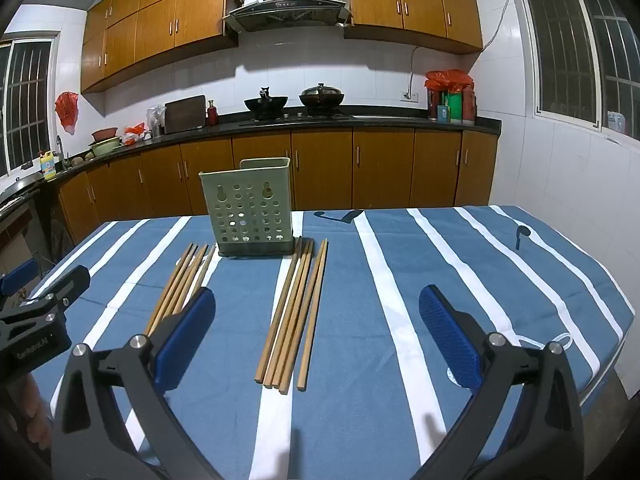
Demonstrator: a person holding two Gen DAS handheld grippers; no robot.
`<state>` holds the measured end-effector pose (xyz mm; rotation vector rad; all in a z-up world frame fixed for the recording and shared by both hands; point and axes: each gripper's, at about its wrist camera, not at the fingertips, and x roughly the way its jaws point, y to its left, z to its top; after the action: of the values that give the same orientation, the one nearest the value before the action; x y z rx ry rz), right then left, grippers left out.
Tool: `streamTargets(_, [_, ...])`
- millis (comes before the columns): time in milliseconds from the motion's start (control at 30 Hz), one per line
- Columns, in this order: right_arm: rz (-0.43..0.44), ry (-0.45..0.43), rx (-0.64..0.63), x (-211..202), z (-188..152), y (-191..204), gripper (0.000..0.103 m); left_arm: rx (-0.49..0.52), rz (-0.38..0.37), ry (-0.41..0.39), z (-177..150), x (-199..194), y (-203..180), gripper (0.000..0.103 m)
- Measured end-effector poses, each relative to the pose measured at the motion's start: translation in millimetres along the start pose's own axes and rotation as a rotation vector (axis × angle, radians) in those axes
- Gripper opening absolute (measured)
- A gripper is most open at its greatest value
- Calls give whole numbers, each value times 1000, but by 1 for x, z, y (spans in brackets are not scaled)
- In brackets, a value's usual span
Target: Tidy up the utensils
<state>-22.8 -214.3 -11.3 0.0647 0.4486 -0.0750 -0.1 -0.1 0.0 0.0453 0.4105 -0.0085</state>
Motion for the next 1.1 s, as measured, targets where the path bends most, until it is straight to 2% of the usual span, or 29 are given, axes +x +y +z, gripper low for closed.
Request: streamTargets(1100, [1,-1,-1,1,-1,2,99,-6,-2,5,0,0,0,101])
